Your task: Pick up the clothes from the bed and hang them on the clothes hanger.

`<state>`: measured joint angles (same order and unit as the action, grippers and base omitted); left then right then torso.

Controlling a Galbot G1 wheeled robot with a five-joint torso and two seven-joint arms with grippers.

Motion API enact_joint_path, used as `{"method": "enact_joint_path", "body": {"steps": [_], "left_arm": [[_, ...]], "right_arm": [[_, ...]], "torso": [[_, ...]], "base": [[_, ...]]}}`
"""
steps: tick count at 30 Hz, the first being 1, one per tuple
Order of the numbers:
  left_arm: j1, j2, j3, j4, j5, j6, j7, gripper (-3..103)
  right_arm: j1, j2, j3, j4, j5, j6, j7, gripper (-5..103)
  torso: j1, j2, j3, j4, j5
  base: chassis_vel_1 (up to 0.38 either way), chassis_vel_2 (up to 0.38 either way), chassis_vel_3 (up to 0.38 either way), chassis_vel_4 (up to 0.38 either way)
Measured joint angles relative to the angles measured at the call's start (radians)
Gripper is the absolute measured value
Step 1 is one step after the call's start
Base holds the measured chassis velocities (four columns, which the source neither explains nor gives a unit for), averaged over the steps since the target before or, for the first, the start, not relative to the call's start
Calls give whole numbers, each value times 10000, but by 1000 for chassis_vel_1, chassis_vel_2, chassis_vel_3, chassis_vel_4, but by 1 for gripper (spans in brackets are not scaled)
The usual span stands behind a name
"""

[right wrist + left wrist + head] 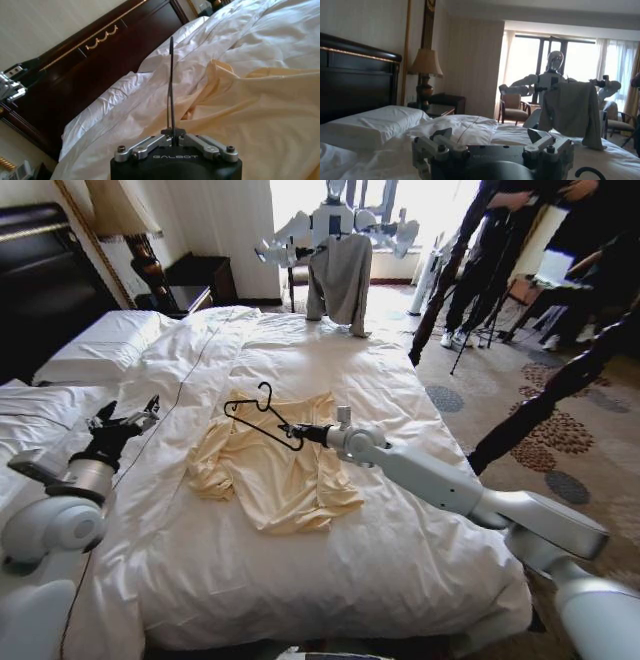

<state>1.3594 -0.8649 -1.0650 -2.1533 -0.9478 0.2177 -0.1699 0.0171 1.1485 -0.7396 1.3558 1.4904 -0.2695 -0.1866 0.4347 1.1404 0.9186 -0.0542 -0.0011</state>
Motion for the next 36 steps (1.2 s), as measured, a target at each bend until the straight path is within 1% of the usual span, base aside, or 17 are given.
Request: {"method": "enact_joint_path", "body": {"steps": [4,7,8,9,11,13,17,18,20,21,23,24,26,28,29,33,36], "left_arm": [[0,-58,3,-4,20,-1,4,100],[-14,-118,76,4,63,-1,31,100],[-14,-118,76,4,63,-1,31,100],[-23,-131,98,15,83,-1,36,100],[-84,-185,170,83,161,7,54,100],[-118,-205,186,113,180,18,63,100],[-167,-250,201,209,243,27,129,100],[-171,-284,202,269,314,28,206,100],[-171,-295,203,282,331,27,225,100],[-174,-335,211,301,363,27,255,100],[-180,-385,226,331,398,27,280,100],[-180,-385,226,331,398,27,280,100],[-205,-419,251,405,426,24,316,100],[-212,-420,256,417,430,23,325,100],[-257,-424,286,494,459,18,360,100],[-370,-439,423,634,533,12,419,100],[-417,-448,487,673,555,12,430,100]], "right_arm": [[-37,-54,-37,-223,-4,-61,-36,0],[122,-612,-155,9,249,-400,-309,0],[122,-612,-155,9,249,-400,-309,0],[178,-673,-204,-18,265,-438,-429,0],[460,-807,-506,-372,288,-628,-1082,0],[597,-780,-642,-589,335,-686,-1274,0],[894,-495,-786,-1352,661,-960,-1789,0],[1102,-314,-851,-1919,841,-1370,-2312,0],[1181,-243,-889,-2156,871,-1505,-2515,0],[1369,-35,-971,-2857,869,-1787,-3180,0],[1507,281,-972,-3803,648,-1952,-3874,0],[1507,281,-972,-3803,648,-1952,-3874,0],[1606,703,-836,-4826,281,-2144,-4456,0],[1622,784,-809,-5001,195,-2162,-4561,0],[1648,1072,-714,-5516,-123,-2211,-4880,0],[1631,1639,-462,-6335,-535,-2314,-5361,0],[1584,1762,-334,-6504,-668,-2372,-5588,0]], "torso": [[-1,0,0,-3,3],[0,0,-1,-6,8],[0,0,-1,-6,8],[-1,1,-2,-6,7],[-2,1,-2,-6,6],[-2,1,-2,-6,7],[0,0,-1,0,8],[-1,0,-2,0,6],[-1,0,-1,1,6],[-2,0,-2,1,7],[-1,0,-1,-3,6],[-1,0,-1,-3,6],[1,0,0,-4,7],[1,0,0,-4,6],[1,0,0,-3,7],[0,0,0,-1,6],[1,0,0,2,6]], "base": [[0,0,0,0],[0,0,0,0],[0,0,0,0],[0,0,0,0],[0,0,0,0],[0,0,0,0],[0,0,0,0],[0,0,0,0],[0,0,0,0],[0,0,0,0],[0,0,0,0],[0,0,0,0],[0,0,0,0],[0,0,0,0],[0,0,0,0],[0,0,0,0],[0,0,0,0]]}}
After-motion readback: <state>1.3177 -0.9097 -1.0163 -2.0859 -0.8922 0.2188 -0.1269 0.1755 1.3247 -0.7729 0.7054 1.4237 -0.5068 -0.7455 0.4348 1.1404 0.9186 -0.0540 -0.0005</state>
